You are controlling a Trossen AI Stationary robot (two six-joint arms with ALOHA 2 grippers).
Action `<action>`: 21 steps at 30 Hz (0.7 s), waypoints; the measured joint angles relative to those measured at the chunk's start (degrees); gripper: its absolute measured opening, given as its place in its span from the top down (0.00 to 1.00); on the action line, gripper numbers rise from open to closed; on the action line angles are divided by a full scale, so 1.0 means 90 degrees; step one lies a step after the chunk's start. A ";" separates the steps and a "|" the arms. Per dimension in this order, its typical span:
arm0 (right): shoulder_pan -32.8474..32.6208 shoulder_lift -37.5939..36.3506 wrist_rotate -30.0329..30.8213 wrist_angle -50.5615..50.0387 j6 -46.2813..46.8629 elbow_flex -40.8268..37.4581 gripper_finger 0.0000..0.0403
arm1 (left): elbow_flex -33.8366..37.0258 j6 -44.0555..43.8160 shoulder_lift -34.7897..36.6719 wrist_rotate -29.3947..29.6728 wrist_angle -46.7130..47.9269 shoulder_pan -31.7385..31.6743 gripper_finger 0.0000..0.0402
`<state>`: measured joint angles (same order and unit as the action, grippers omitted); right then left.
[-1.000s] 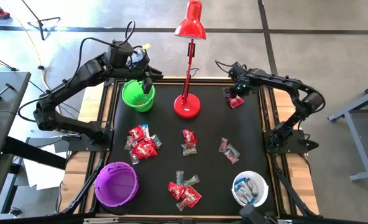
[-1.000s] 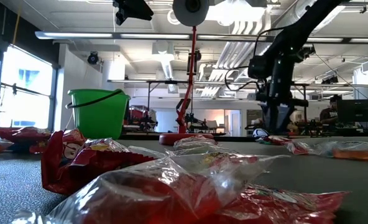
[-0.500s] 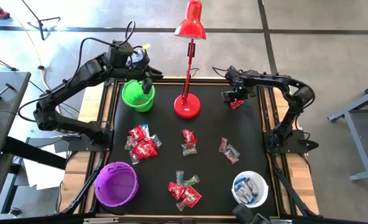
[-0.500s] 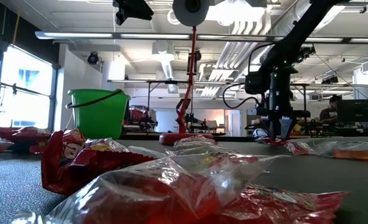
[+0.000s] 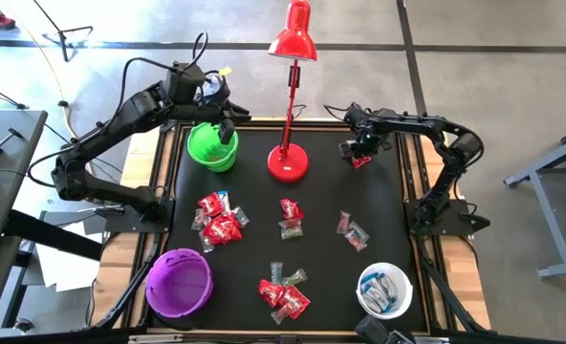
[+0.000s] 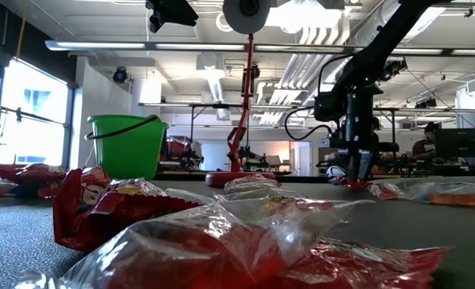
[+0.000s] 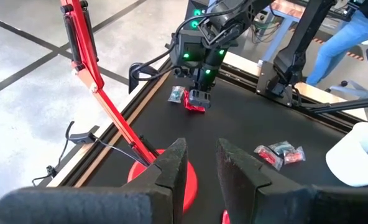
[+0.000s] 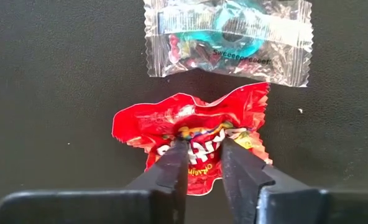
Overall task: Sort candy
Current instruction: Put the red candy into the purple bucket
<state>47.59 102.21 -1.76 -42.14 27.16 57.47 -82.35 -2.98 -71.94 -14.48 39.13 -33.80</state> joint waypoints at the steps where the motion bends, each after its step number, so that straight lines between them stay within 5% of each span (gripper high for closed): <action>1: 0.0000 0.0000 -0.0002 -0.0010 0.0000 0.0000 0.85 | 0.0000 -0.0038 0.0000 0.0000 0.0000 0.0000 0.82; 9: 0.0000 -0.0013 -0.0020 -0.0178 -0.0027 0.0000 0.97 | 0.0000 -0.0151 0.0000 -0.0002 0.0002 0.0010 0.82; 21: -0.0054 -0.0973 -0.0697 -0.0497 -0.0019 -0.0056 0.98 | 0.0000 -0.0161 0.0000 -0.0032 0.0010 0.0012 0.82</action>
<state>47.10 93.46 -8.04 -46.60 26.98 56.97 -82.35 -4.43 -71.94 -14.76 39.22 -33.69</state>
